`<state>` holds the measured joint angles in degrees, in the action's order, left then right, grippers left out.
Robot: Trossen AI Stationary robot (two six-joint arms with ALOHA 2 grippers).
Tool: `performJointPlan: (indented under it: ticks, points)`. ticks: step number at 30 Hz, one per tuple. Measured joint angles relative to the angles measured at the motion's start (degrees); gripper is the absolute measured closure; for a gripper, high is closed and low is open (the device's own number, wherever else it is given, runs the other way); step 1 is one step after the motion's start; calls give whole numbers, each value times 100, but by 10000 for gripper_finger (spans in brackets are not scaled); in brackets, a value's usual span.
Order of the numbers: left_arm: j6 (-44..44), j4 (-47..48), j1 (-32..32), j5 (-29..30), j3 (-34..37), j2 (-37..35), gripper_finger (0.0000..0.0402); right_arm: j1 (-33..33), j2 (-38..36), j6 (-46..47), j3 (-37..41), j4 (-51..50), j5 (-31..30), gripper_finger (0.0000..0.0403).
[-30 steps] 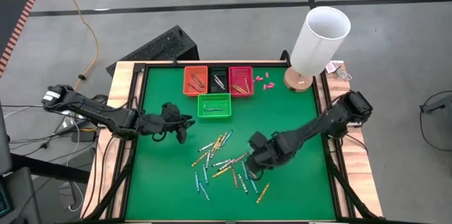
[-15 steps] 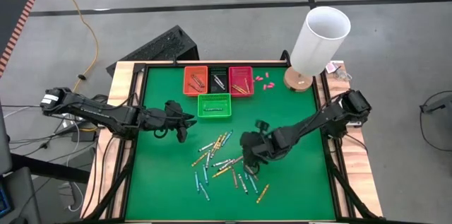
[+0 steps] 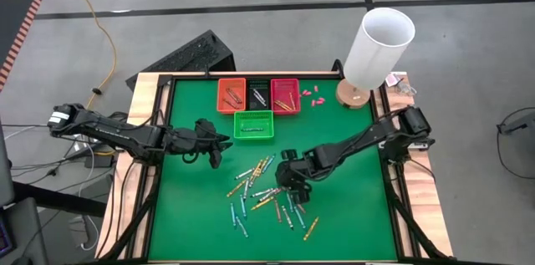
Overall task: Sort crayons
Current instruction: Put a red crayon in the orange basket
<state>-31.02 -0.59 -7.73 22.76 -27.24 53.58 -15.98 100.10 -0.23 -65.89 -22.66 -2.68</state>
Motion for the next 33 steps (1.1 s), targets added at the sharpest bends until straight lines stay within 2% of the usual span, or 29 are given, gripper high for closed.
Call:
performJointPlan:
  ticks: [8,18,21,27,33]
  points:
    - [-24,19,0,4,0,0,283,-41,519,-172,0,227,22,306]
    - [-27,7,0,44,0,0,283,-165,604,-103,0,188,-89,308]
    - [-27,8,0,46,1,0,283,-153,604,70,0,172,-132,325]
    - [-27,8,0,48,0,0,283,-52,604,238,-2,147,-135,391]
    - [-25,12,0,49,2,0,283,31,586,370,-2,124,-131,397]
